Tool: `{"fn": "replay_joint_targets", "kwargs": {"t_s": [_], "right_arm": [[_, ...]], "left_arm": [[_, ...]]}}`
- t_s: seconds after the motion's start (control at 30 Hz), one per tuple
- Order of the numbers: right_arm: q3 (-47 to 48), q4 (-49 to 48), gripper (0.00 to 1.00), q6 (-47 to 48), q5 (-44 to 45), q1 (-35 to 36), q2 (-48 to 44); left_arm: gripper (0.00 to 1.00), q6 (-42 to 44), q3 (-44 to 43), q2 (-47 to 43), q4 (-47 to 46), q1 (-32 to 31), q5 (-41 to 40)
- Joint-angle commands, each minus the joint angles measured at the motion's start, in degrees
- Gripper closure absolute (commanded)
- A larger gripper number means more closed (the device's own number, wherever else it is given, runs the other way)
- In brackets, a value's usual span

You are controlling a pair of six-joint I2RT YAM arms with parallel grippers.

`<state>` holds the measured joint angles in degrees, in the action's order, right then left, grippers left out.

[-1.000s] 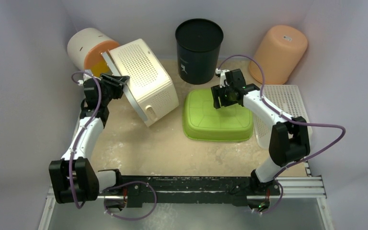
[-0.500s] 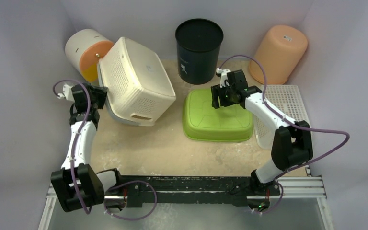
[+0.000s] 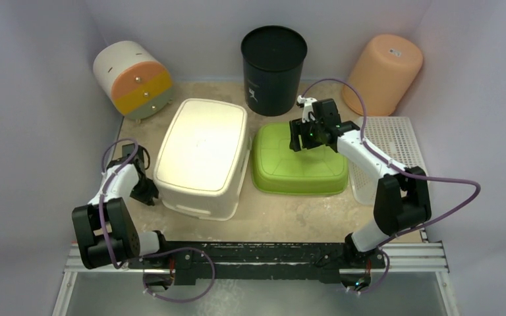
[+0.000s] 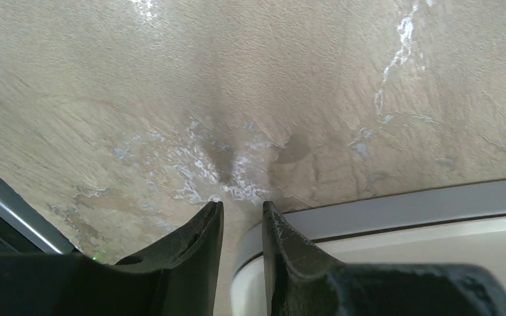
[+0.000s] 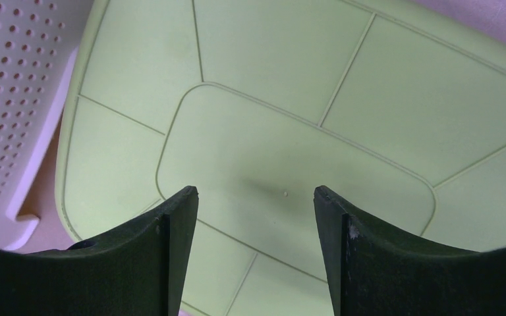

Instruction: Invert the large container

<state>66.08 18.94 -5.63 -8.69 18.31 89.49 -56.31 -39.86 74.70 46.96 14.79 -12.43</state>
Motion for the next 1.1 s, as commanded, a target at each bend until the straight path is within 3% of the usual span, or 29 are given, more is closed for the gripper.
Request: {"fn": "replay_joint_targets", "kwargs": {"t_s": [0.0,0.2,0.33,0.4,0.43,0.47,0.77,1.07], "right_arm": [[1.0,-1.1,0.32,-0.5,-1.2,-0.3,-2.2],[2.5,0.6,0.32,0.0,-1.2,-0.3,-1.2],[3.6,2.3,0.31,0.3,0.0,-0.3,-0.6],[4.8,3.4,0.3,0.5,1.1,-0.2,-0.3],[5.7,3.9,0.11,0.6,1.8,-0.2,-0.1],[6.6,4.6,0.01,0.5,2.4,-0.3,0.2],[14.1,4.6,0.0,0.6,6.4,-0.3,0.1],[18.7,4.3,0.0,-2.5,7.7,-0.3,0.6]], "left_arm": [[0.71,0.8,-2.3,-1.4,0.6,0.1,-0.9],[0.49,2.3,-4.2,-1.0,-0.9,0.0,-2.1],[0.43,4.7,-6.8,-0.1,-1.9,-0.7,-4.6],[0.41,6.1,-8.8,0.3,-2.0,-1.2,-6.8],[0.4,6.8,-9.5,0.5,-2.2,-1.5,-7.8],[0.4,7.4,-10.3,0.7,-2.3,-1.7,-8.8],[0.36,15.4,-19.8,4.8,-2.6,-9.9,-22.1],[0.35,20.6,-27.7,6.3,-2.9,-13.0,-19.6]]}}
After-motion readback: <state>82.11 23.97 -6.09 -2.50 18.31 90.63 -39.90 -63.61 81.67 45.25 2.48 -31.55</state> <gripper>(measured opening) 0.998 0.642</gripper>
